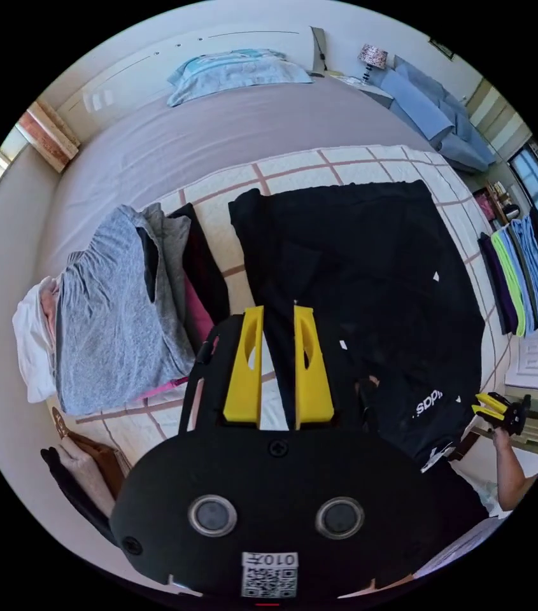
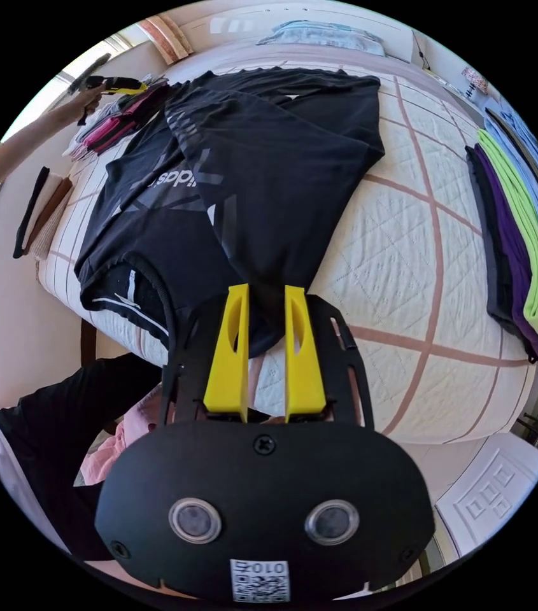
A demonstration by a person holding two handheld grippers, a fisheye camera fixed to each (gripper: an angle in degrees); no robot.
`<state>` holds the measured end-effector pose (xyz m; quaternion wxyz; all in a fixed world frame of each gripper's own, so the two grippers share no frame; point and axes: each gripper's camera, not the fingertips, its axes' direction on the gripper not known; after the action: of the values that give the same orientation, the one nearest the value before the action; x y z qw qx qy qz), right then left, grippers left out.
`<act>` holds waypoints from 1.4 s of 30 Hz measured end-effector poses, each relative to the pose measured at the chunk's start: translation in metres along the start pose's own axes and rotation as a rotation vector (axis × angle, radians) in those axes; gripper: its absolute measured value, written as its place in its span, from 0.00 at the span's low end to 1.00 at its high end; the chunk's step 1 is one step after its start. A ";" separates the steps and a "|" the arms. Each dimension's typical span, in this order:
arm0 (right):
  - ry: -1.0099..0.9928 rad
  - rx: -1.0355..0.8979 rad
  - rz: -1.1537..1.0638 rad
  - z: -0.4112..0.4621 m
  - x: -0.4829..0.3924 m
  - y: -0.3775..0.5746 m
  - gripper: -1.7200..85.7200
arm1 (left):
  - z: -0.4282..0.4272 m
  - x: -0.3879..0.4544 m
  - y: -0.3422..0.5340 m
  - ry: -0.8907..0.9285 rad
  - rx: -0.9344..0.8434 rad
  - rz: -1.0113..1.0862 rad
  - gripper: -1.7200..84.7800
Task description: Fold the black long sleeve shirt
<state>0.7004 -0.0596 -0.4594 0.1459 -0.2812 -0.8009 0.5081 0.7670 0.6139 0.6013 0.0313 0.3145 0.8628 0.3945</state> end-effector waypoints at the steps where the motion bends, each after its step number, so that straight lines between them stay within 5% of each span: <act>1: 0.000 0.009 0.009 -0.004 0.000 -0.001 0.12 | -0.009 0.015 0.009 -0.040 0.035 0.014 0.07; 6: 0.018 0.120 0.058 -0.037 -0.006 -0.007 0.12 | -0.021 0.110 0.070 0.065 0.086 0.328 0.07; 11: 0.079 -0.090 -0.123 -0.004 -0.030 -0.018 0.12 | 0.045 0.202 0.176 0.213 -0.207 0.449 0.07; 23: 0.320 -0.179 -0.880 -0.031 -0.136 0.038 0.13 | 0.021 0.345 0.349 -0.246 -0.161 1.265 0.13; 42: 0.369 -0.216 -0.989 -0.040 -0.143 0.023 0.06 | 0.029 0.378 0.324 -0.138 -0.171 1.240 0.14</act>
<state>0.8425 -0.1082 -0.4551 0.4763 0.0315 -0.8465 0.2356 0.6409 1.0067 0.8821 -0.1225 0.7774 0.4815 0.3857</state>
